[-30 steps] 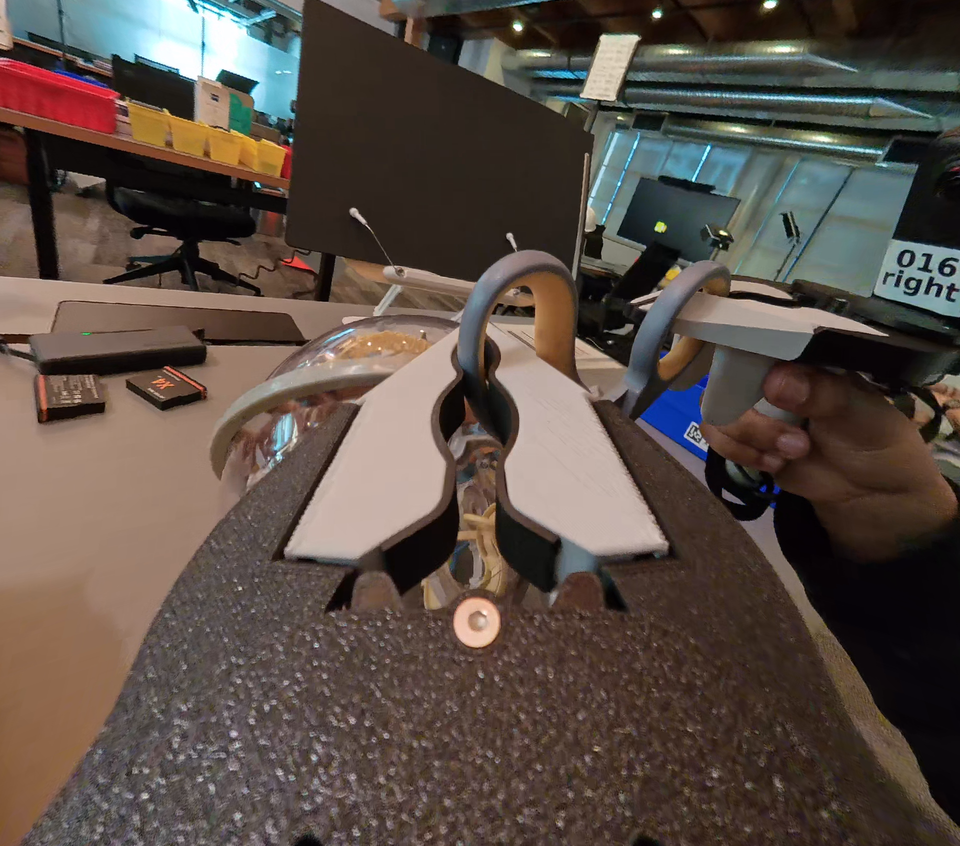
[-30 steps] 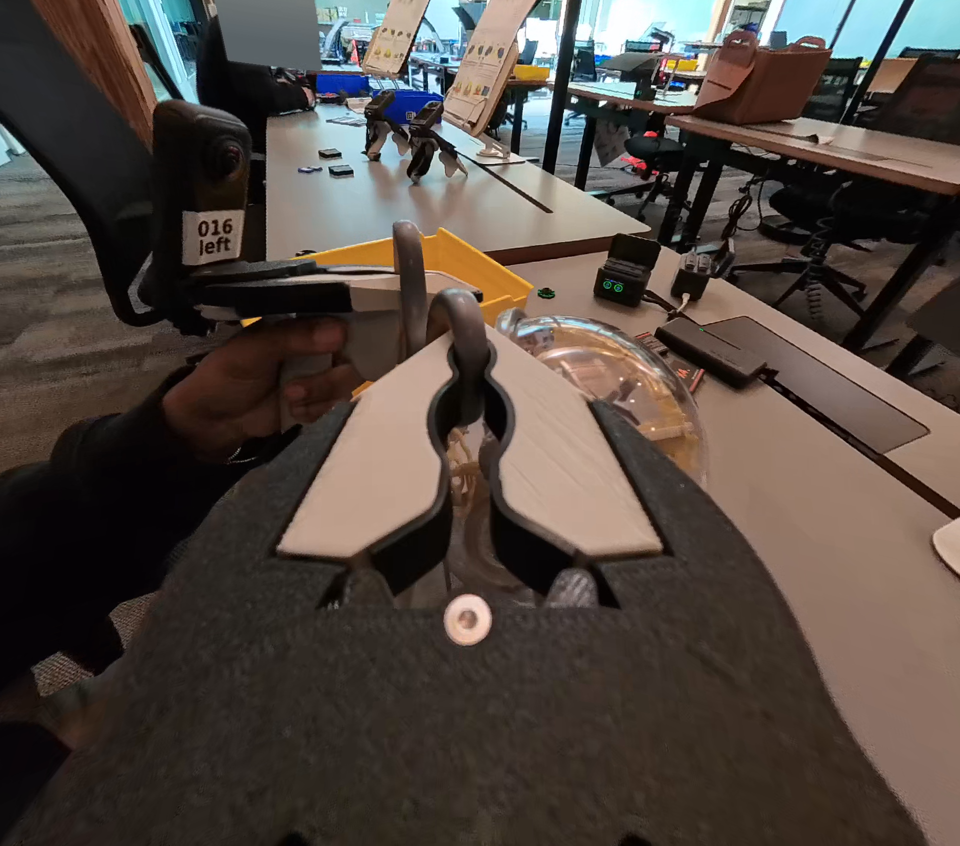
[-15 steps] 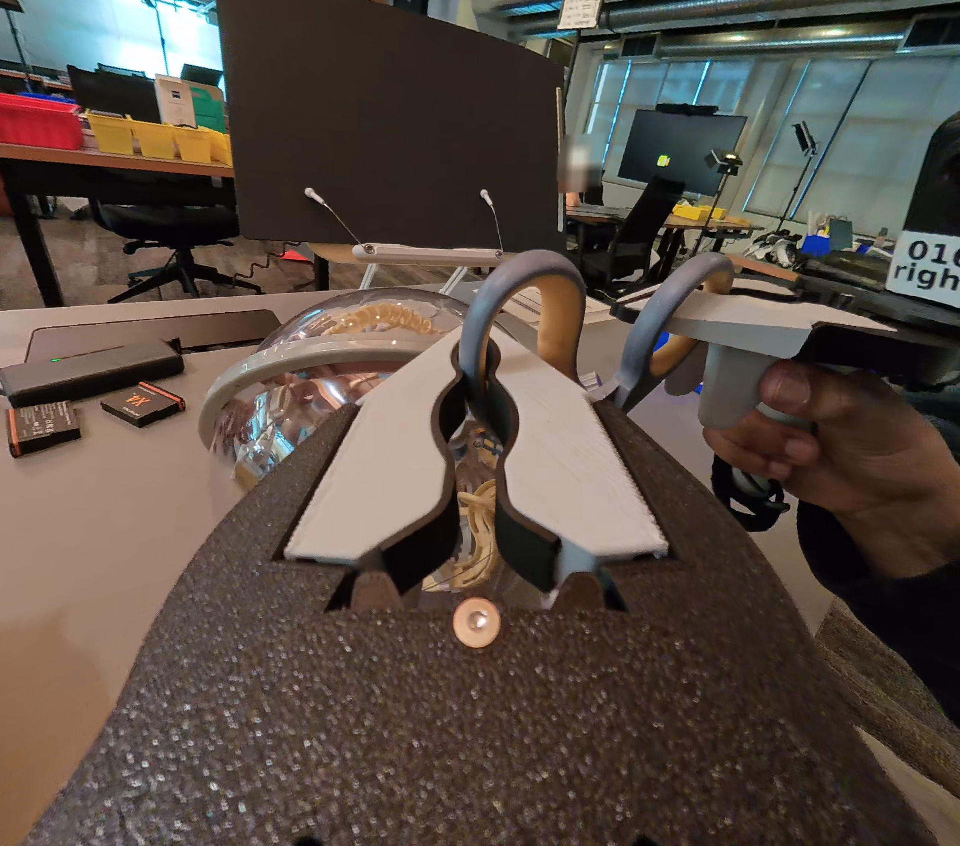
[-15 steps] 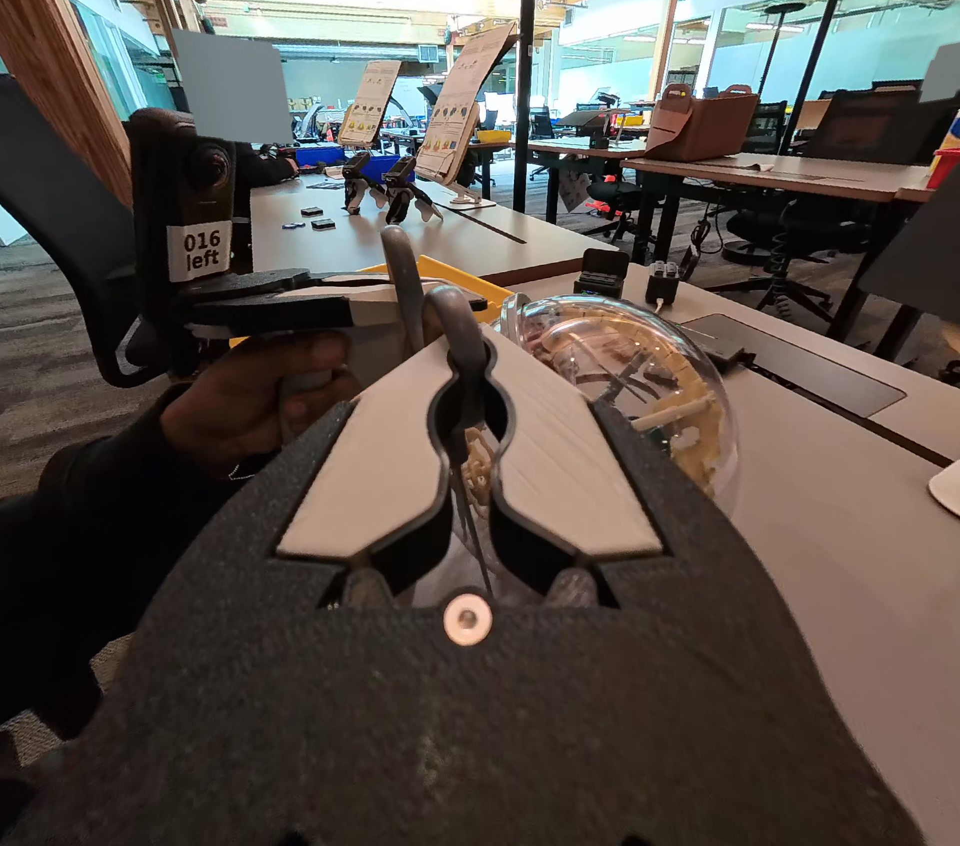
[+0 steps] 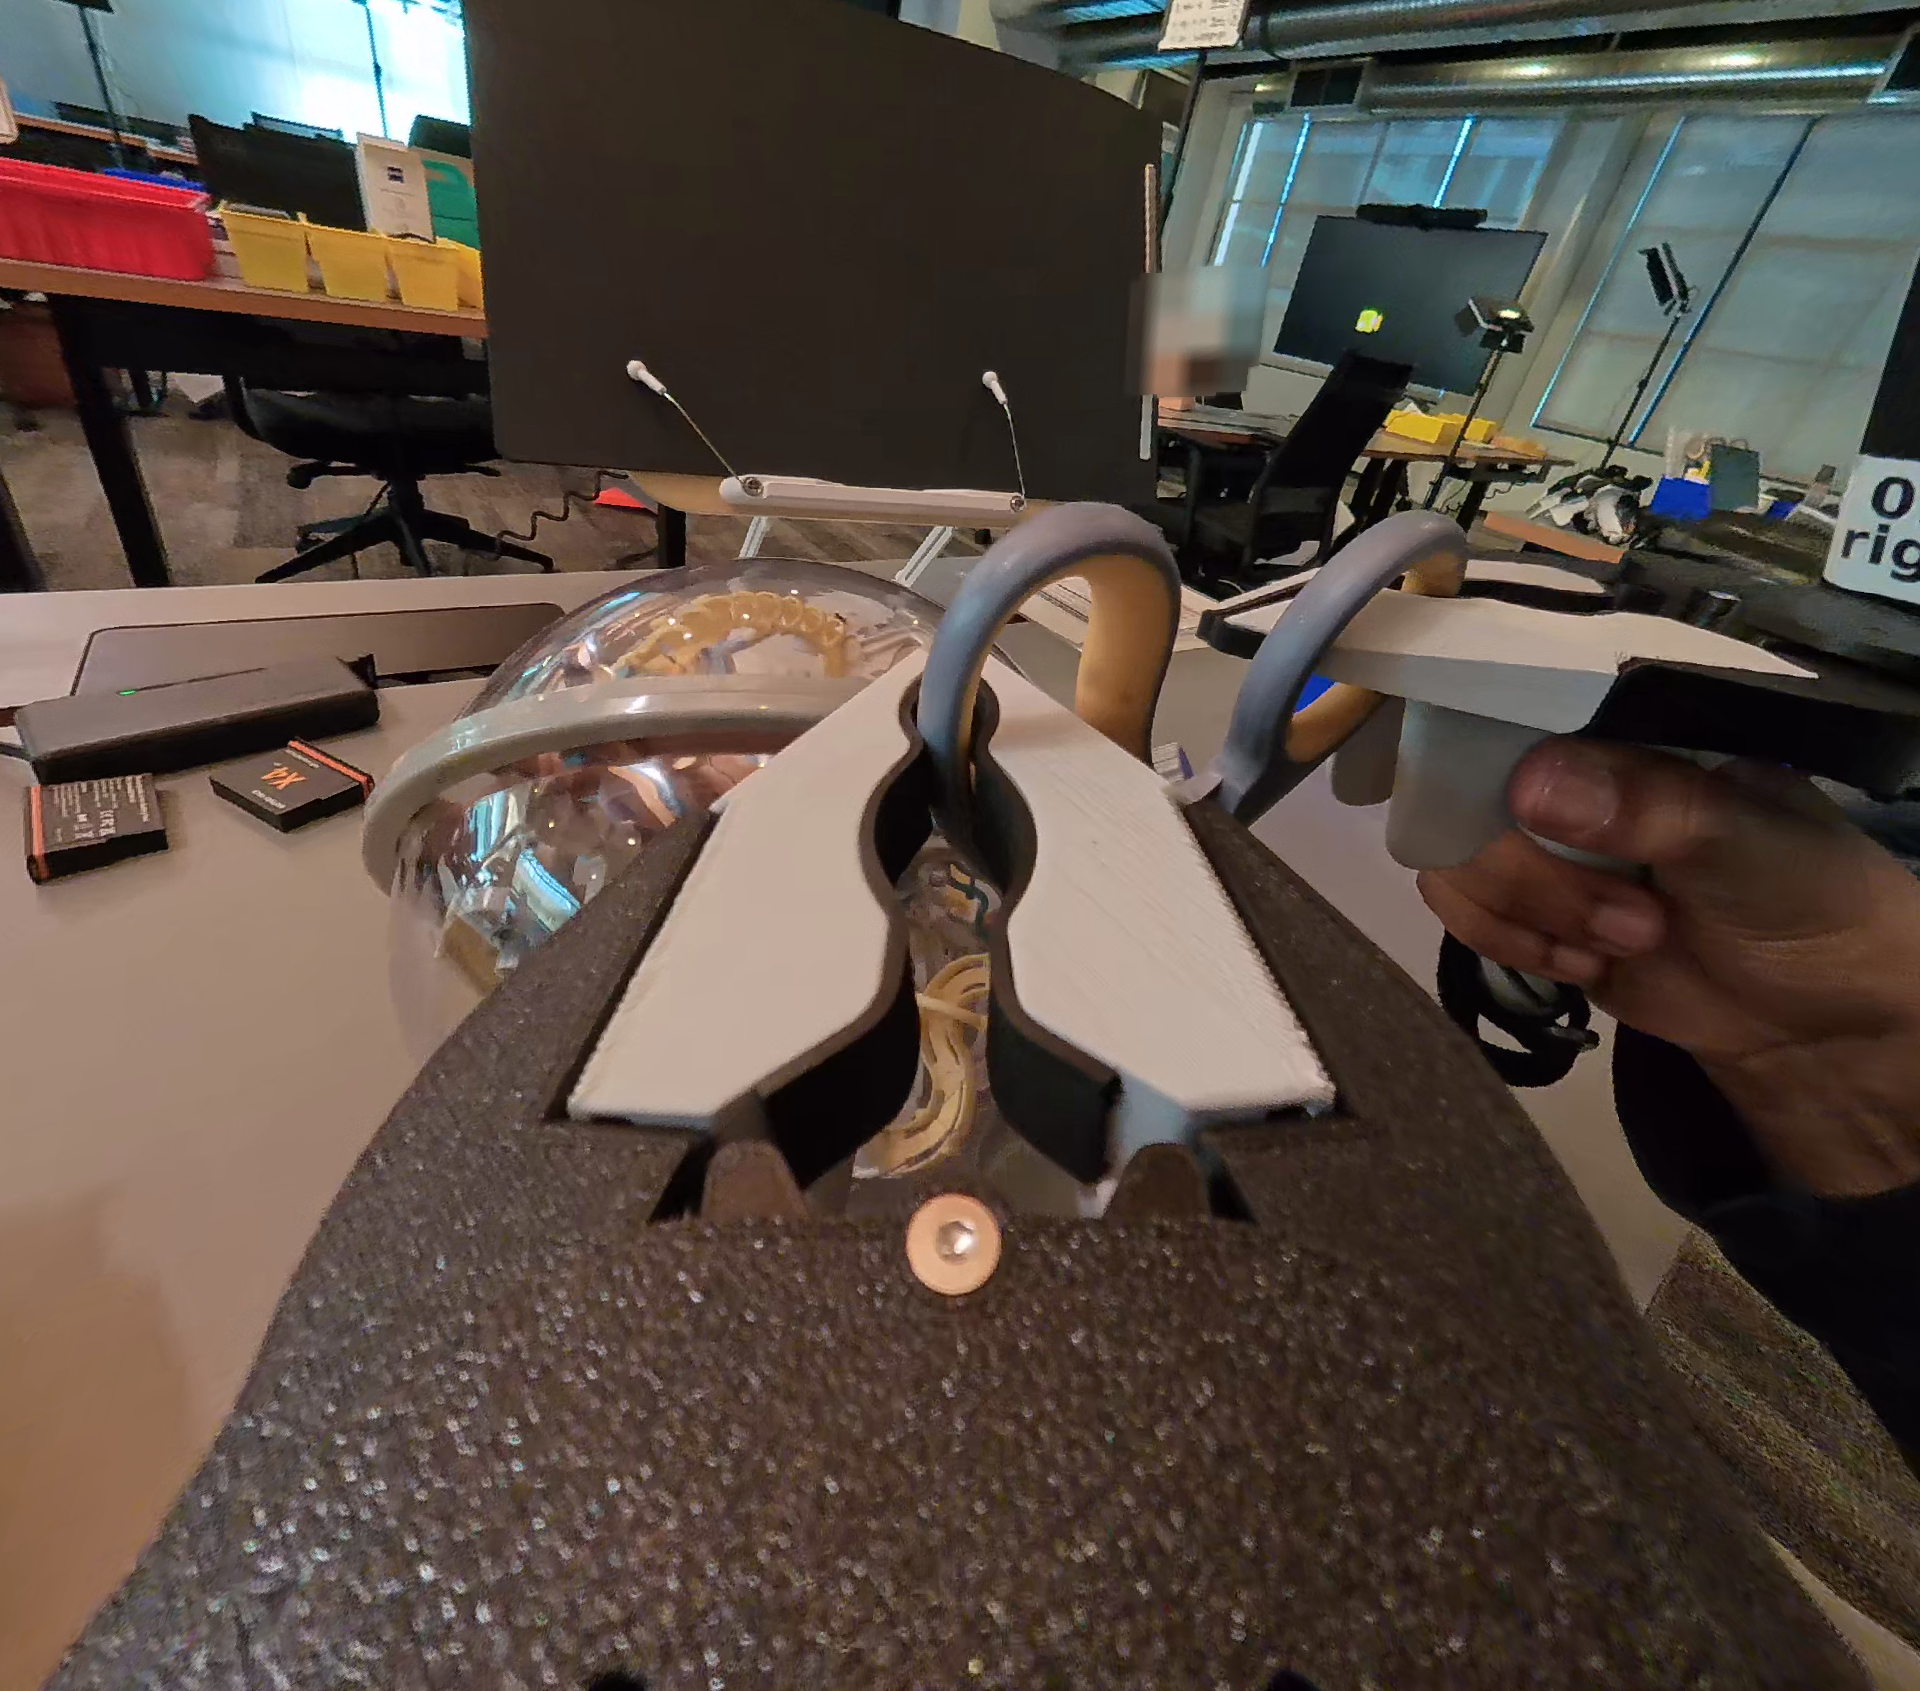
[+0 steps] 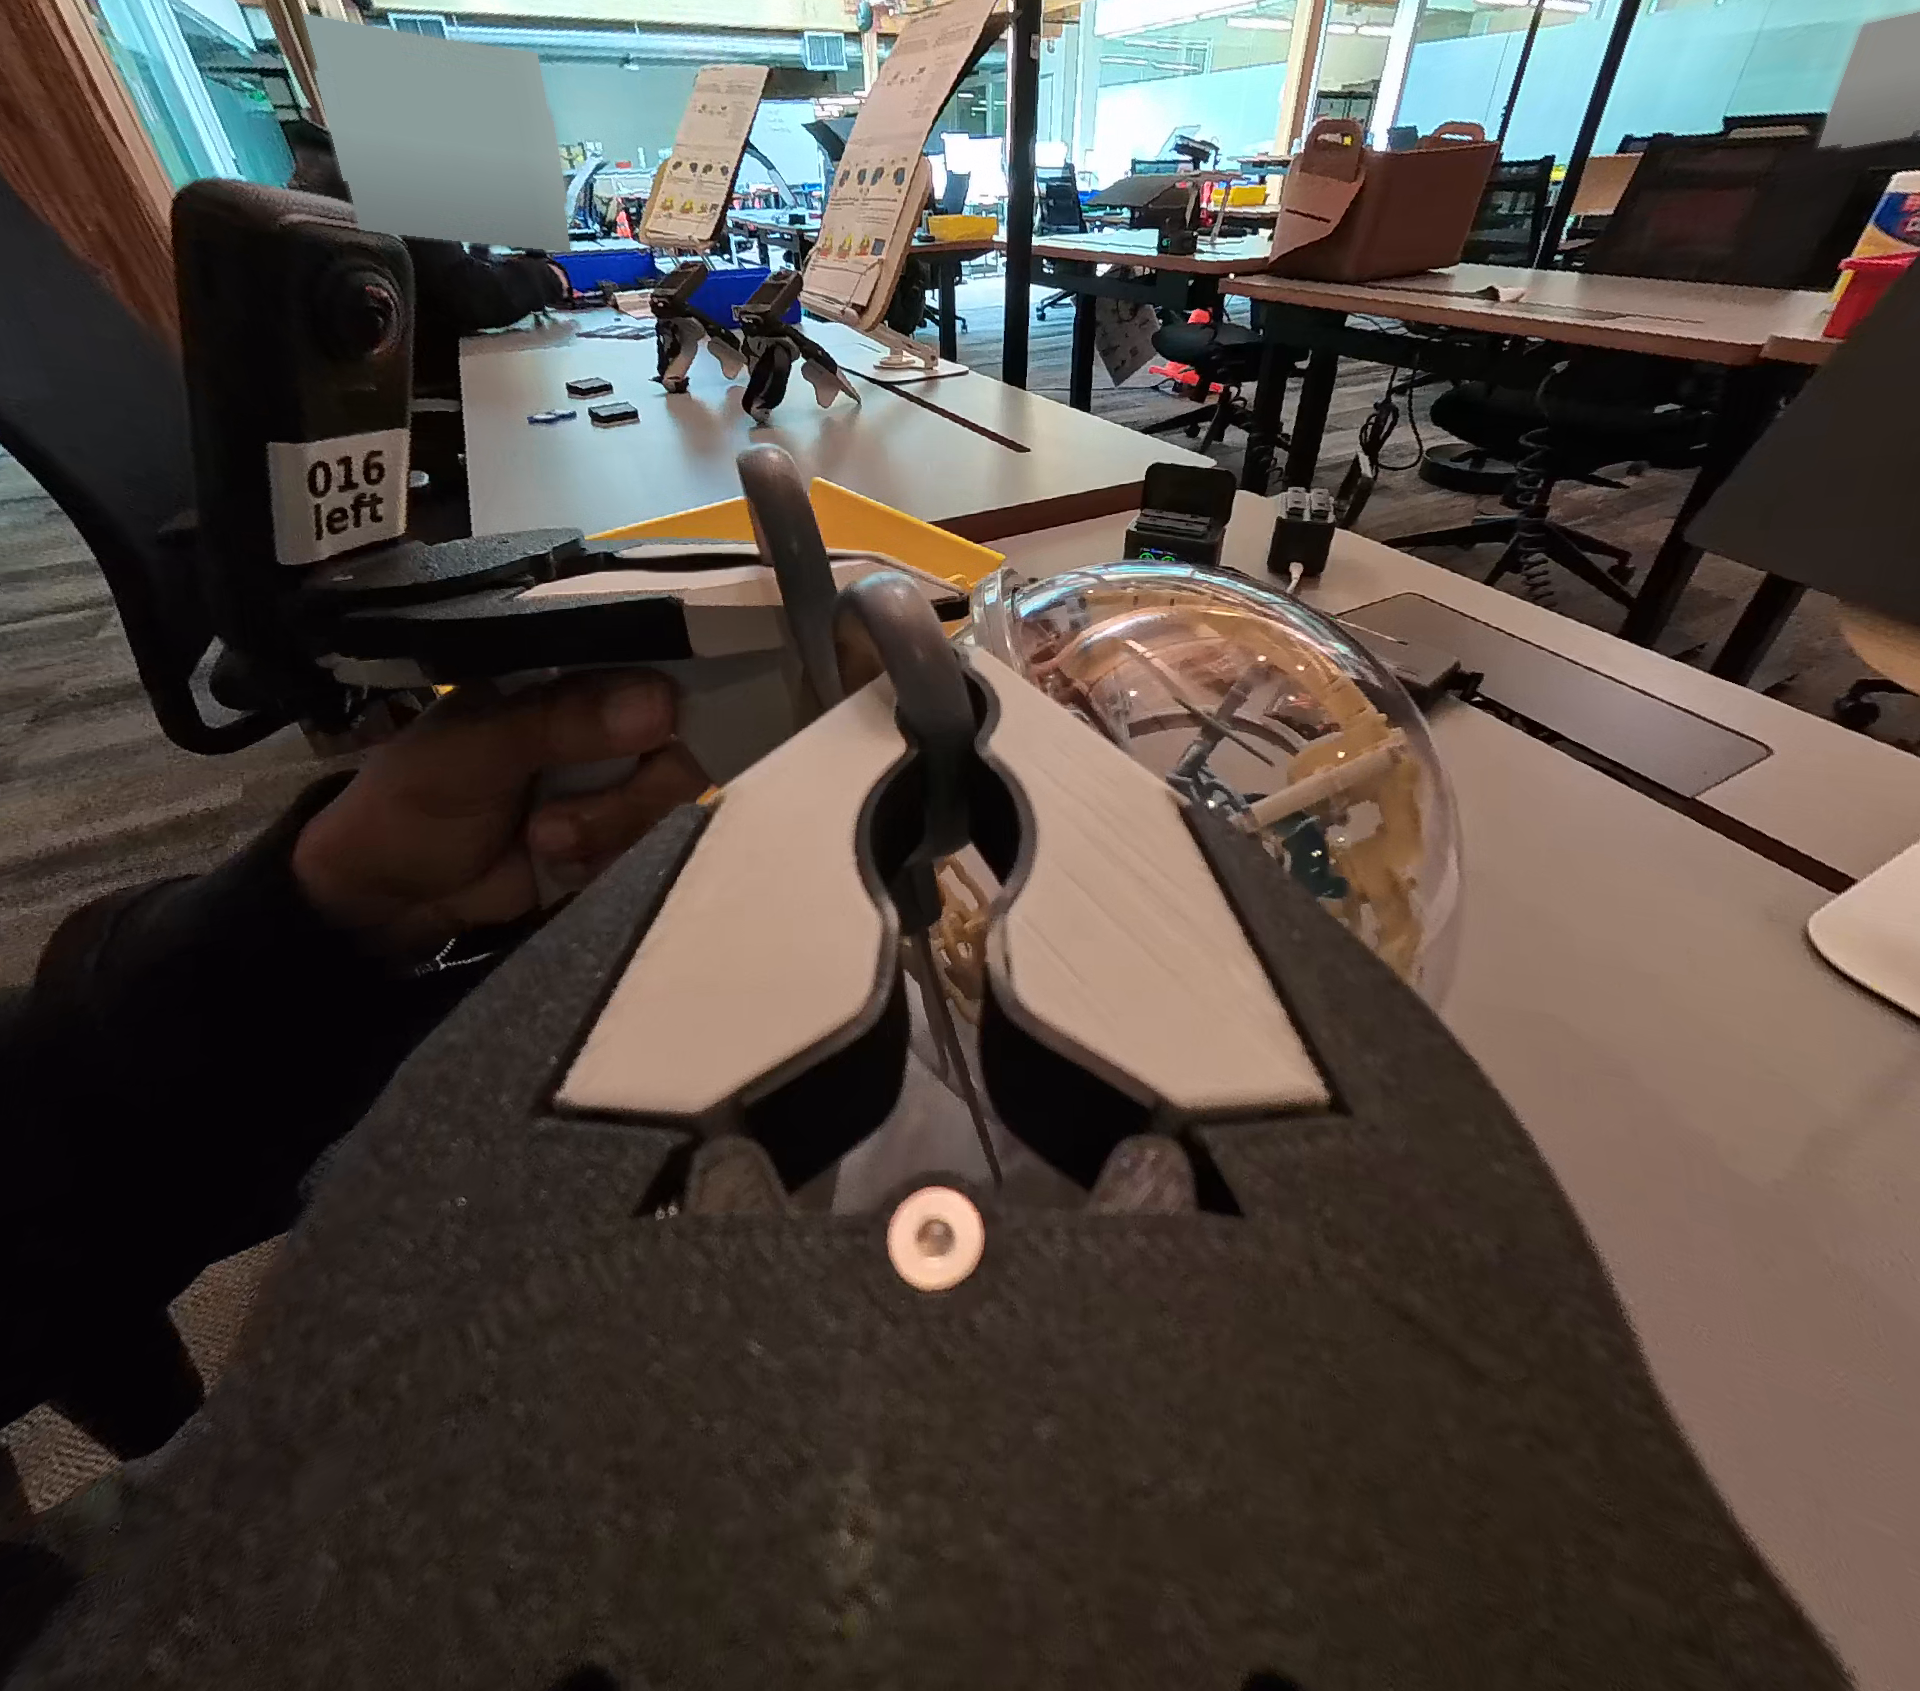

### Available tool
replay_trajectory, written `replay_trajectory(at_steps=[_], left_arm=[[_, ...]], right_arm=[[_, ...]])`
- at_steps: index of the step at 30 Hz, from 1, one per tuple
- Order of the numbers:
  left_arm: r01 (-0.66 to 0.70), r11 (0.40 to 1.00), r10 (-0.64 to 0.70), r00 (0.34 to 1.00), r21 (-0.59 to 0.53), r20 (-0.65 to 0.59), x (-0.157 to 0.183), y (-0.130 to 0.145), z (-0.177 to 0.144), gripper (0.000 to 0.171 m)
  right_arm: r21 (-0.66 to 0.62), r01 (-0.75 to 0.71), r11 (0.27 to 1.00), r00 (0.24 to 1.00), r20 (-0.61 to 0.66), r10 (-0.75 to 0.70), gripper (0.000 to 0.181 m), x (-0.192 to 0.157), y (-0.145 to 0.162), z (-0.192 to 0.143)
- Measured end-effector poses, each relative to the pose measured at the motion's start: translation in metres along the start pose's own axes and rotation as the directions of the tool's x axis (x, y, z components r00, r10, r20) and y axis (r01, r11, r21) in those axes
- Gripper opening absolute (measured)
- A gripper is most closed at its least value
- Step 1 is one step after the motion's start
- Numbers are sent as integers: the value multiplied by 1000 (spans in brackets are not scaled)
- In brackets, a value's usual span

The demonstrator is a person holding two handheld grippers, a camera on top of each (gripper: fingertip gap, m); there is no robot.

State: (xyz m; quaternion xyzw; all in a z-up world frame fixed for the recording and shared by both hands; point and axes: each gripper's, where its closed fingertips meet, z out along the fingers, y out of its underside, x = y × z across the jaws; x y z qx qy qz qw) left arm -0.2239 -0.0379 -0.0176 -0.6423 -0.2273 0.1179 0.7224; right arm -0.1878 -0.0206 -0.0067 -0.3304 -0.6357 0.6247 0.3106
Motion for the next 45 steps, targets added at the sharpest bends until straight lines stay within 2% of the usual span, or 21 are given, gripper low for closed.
replay_trajectory(at_steps=[13,24,27,32,36,41,45], left_arm=[[-4,1000,4,1000,-7,-6,-1,-1,-1,0],[-25,999,26,999,-25,47,-4,2,2,0],[-4,1000,4,1000,-14,4,-6,0,1,0],[-14,1000,13,1000,27,14,-10,-5,-2,0],[17,999,-18,1000,27,8,-14,-4,-2,0],[35,999,-36,999,27,28,-28,-4,-6,0],[23,1000,-23,1000,11,9,-22,0,-3,0]], right_arm=[[-66,15,998,999,41,-12,0,-4,0,7],[-99,30,995,999,35,-27,0,0,3,11],[-116,67,991,998,13,-66,0,-3,2,12],[-130,108,986,994,26,-105,0,-6,1,13],[-143,112,983,994,20,-110,0,-4,5,6],[-98,36,995,999,15,-35,0,6,7,-10],[-81,29,996,1000,3,-29,0,8,8,-19]])
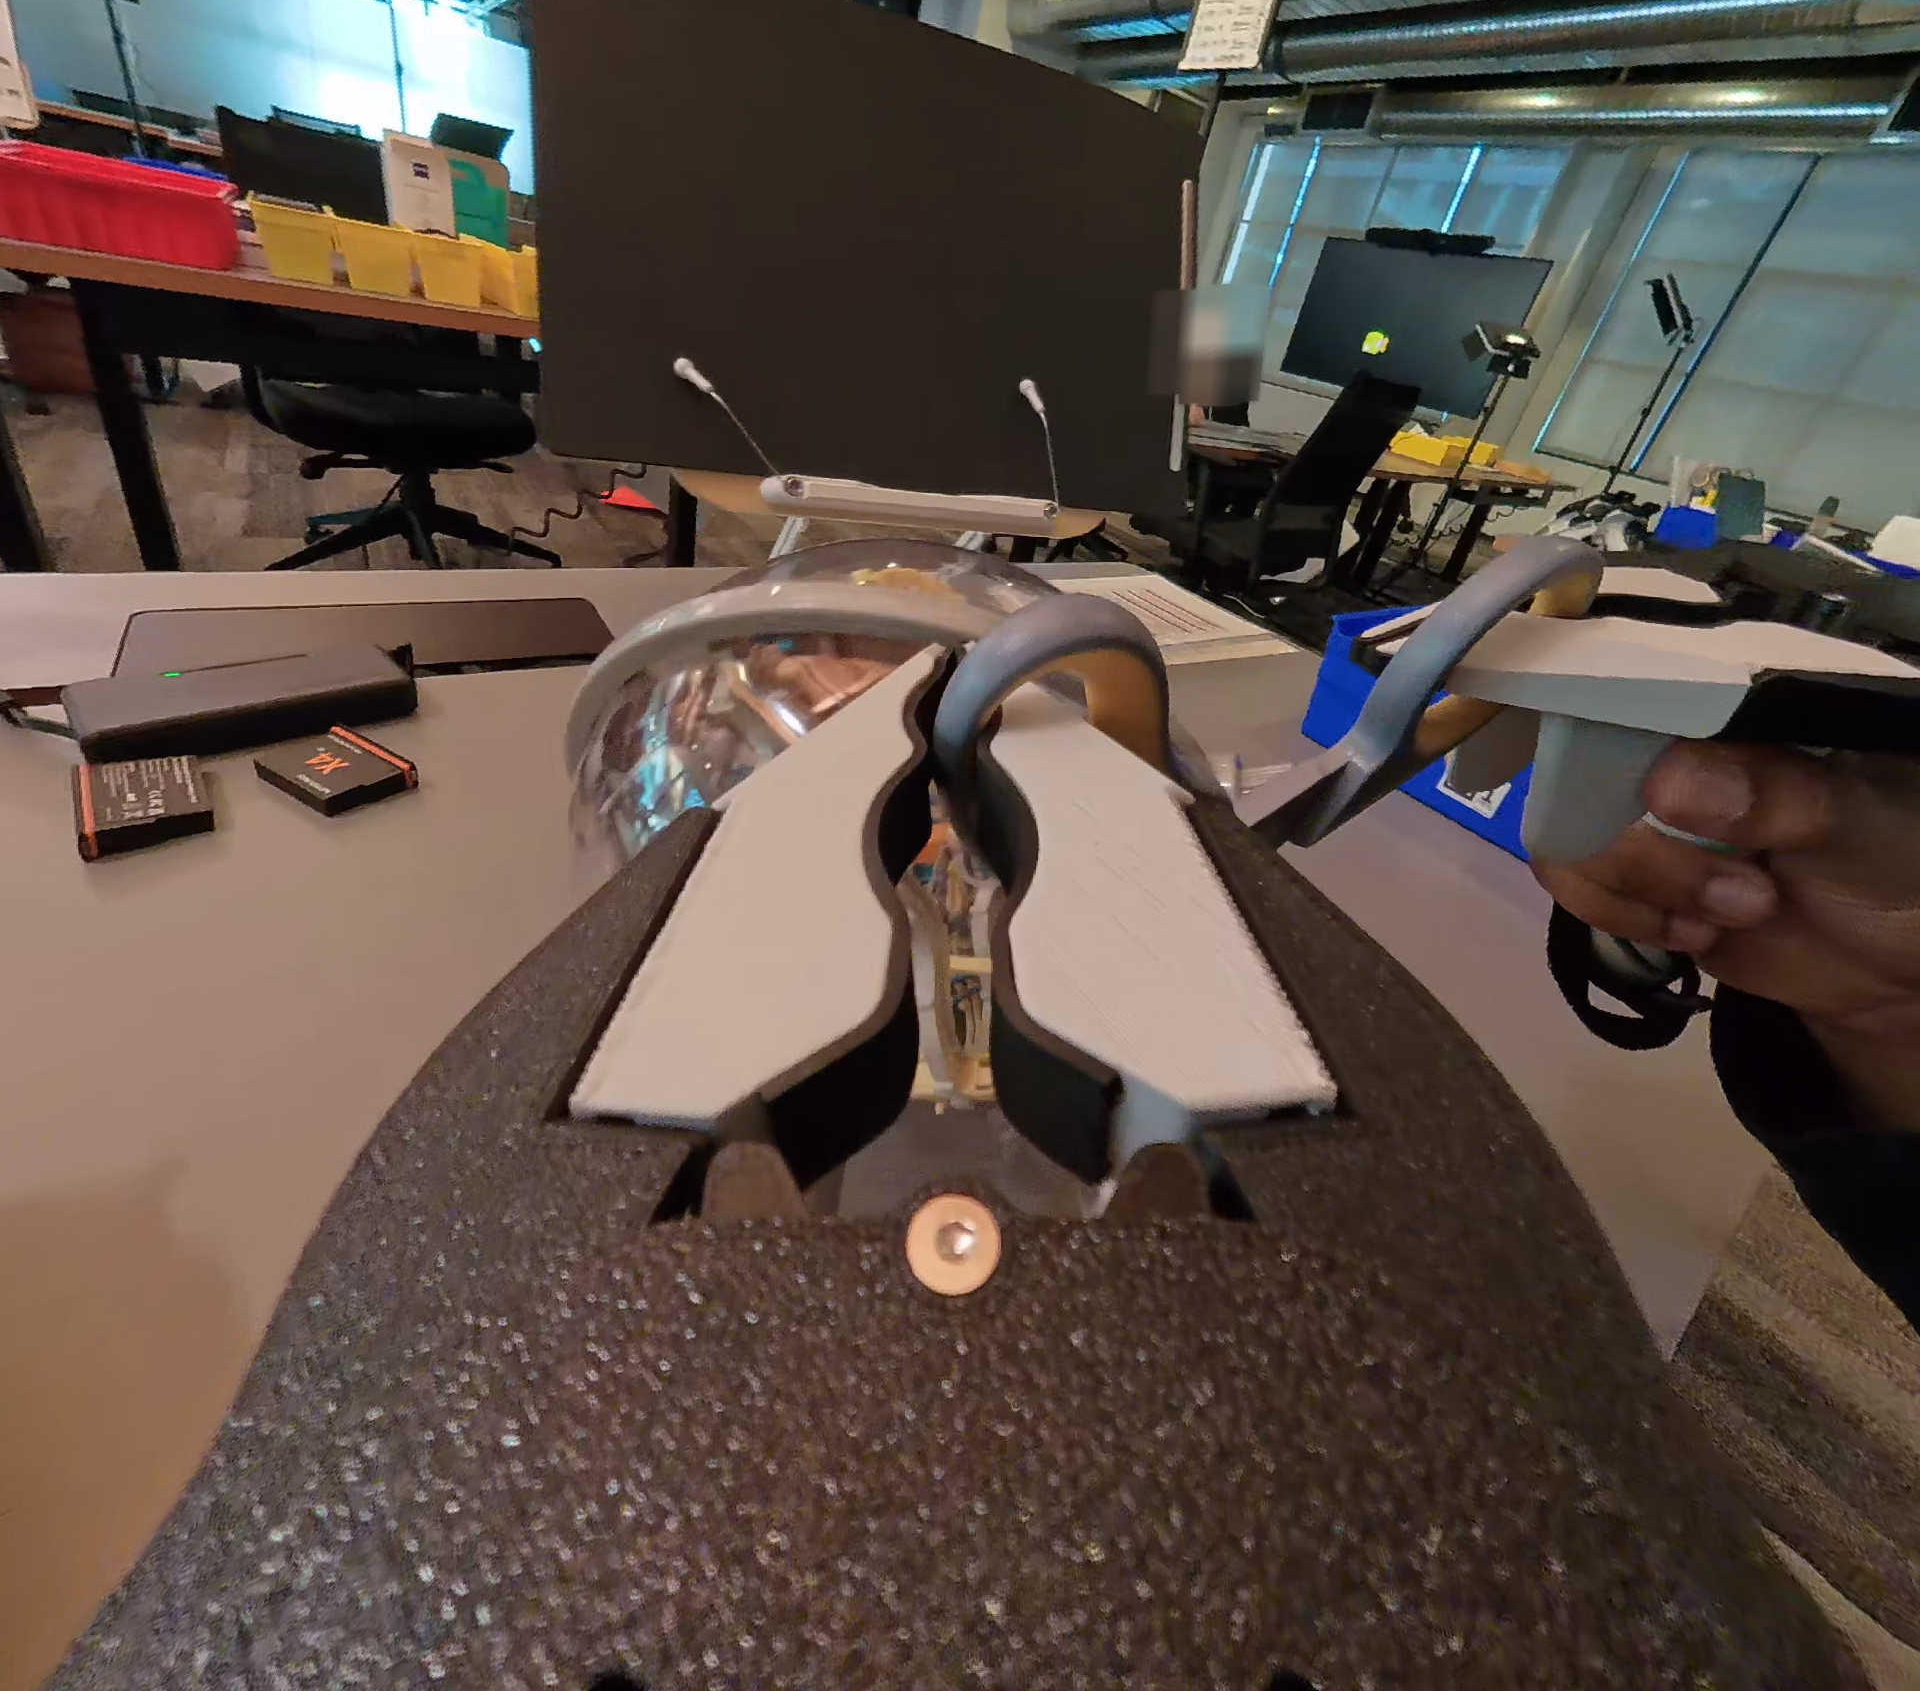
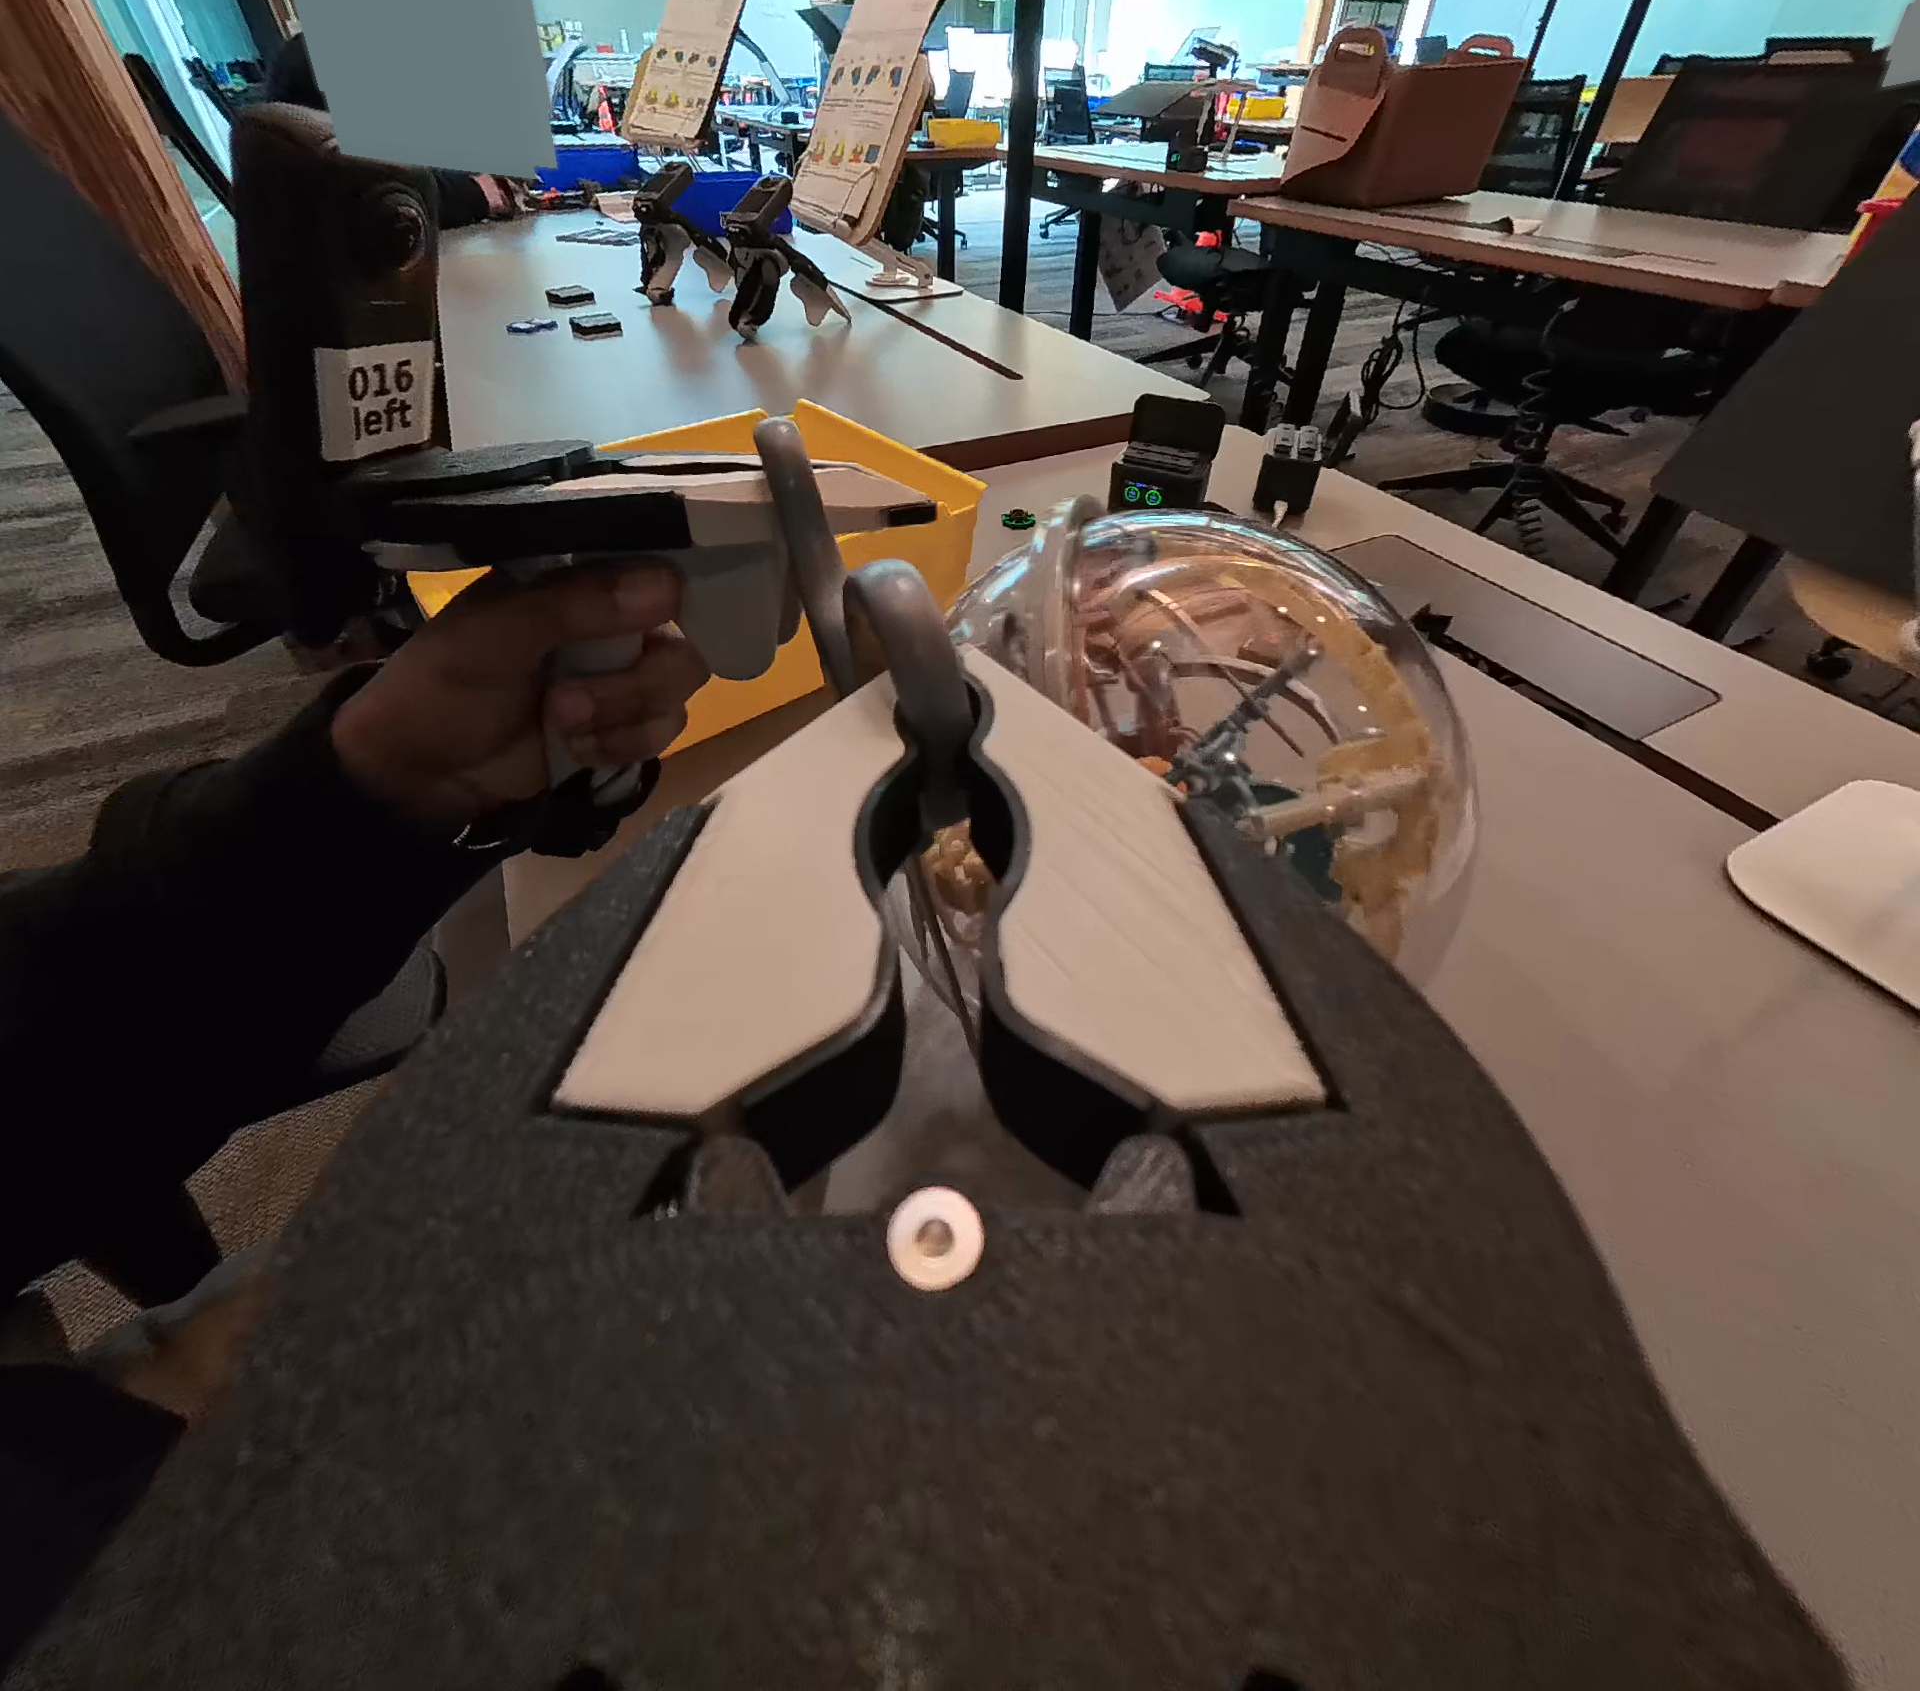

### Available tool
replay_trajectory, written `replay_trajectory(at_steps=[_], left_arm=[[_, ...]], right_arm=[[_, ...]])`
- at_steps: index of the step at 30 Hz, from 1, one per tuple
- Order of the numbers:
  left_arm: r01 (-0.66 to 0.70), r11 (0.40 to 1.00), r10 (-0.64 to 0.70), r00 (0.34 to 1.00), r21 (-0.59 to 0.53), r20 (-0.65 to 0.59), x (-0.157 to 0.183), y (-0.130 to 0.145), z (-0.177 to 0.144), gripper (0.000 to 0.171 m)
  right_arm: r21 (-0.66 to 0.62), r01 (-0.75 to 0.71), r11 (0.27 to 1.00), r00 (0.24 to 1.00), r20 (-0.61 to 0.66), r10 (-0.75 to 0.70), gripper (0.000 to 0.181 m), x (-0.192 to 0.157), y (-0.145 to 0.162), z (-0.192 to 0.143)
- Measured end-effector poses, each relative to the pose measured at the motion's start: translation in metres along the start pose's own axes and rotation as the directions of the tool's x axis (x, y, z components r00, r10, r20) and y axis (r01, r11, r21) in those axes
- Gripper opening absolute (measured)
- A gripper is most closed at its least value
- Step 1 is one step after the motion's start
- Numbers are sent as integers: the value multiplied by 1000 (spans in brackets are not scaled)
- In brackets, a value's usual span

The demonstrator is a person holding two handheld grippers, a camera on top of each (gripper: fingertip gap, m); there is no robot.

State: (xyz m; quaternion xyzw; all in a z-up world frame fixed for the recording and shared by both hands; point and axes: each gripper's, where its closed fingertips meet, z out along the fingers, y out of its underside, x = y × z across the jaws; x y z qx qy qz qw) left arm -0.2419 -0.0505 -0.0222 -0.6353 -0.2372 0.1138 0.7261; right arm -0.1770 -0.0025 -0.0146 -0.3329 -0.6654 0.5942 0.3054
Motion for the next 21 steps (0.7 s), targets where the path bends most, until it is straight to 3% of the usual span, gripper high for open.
replay_trajectory(at_steps=[10,21], left_arm=[[-88,996,88,995,5,-44,28,-1,3,0],[-168,986,167,985,0,-37,33,3,5,0]], right_arm=[[22,23,999,1000,-3,-23,0,-6,5,-5],[55,30,998,1000,-2,-30,0,-9,7,-3]])
